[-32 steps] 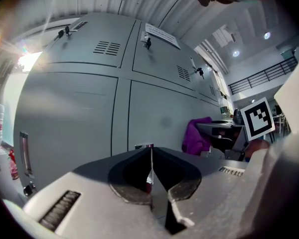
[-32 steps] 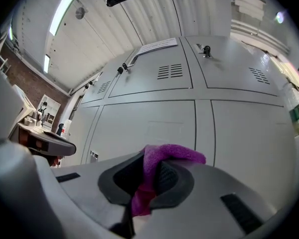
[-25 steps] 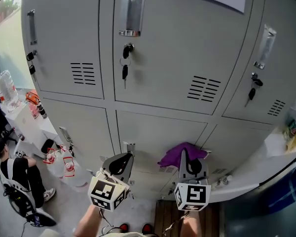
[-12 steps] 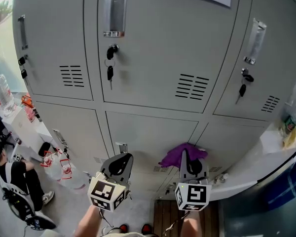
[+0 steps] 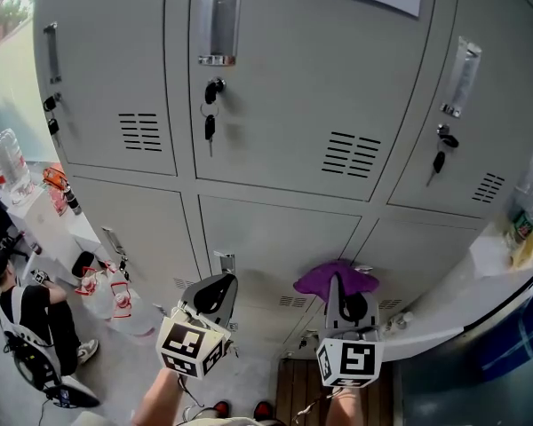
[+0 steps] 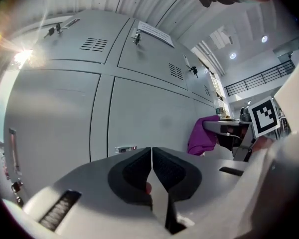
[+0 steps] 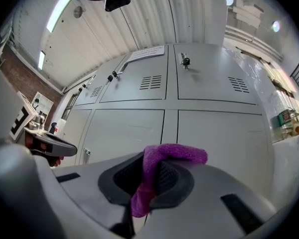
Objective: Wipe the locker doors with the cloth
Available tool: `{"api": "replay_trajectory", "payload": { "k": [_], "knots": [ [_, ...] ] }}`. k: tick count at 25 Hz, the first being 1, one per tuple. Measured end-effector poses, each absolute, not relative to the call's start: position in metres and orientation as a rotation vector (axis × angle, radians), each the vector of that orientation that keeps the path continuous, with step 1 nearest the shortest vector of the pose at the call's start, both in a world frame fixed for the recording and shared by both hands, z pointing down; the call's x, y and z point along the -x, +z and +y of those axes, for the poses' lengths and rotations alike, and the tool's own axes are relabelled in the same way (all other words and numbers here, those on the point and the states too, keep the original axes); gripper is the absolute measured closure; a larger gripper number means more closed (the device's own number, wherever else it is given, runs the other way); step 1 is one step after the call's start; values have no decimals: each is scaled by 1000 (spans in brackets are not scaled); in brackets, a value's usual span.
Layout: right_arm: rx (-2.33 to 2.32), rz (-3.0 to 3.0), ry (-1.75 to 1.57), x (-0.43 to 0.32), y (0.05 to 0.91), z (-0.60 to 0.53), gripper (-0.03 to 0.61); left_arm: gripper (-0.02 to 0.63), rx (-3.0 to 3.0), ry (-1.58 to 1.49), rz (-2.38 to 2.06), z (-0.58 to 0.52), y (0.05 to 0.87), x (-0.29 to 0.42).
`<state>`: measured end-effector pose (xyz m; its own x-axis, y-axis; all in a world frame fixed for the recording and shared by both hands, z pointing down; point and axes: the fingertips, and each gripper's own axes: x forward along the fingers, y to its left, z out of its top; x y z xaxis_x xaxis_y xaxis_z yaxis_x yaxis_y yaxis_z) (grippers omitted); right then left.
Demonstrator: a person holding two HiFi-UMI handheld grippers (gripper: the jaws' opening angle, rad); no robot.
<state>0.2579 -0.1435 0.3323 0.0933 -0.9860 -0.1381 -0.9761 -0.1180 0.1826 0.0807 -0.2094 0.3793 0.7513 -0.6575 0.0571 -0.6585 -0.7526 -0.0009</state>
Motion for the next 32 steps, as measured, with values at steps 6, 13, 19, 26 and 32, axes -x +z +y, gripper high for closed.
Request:
{"api": "replay_trajectory", "payload": {
  "k": [6, 13, 19, 26, 32],
  "knots": [
    [-2246, -2114, -365, -231, 332, -129, 546, 583, -2902, 86, -1132, -203, 381, -66],
    [-2168, -2212, -360, -195, 336, -128, 546, 584, -2869, 98, -1212, -197, 384, -36],
    [-2063, -2315, -354, -156, 342, -137, 546, 584, -2829, 102, -1304, -195, 386, -6],
    [-1938, -2415, -349, -115, 351, -154, 546, 584, -2771, 115, -1410, -195, 389, 28],
    [-1856, -2481, -319, -89, 362, -174, 546, 584, -2725, 130, -1485, -202, 394, 54]
  ]
}}
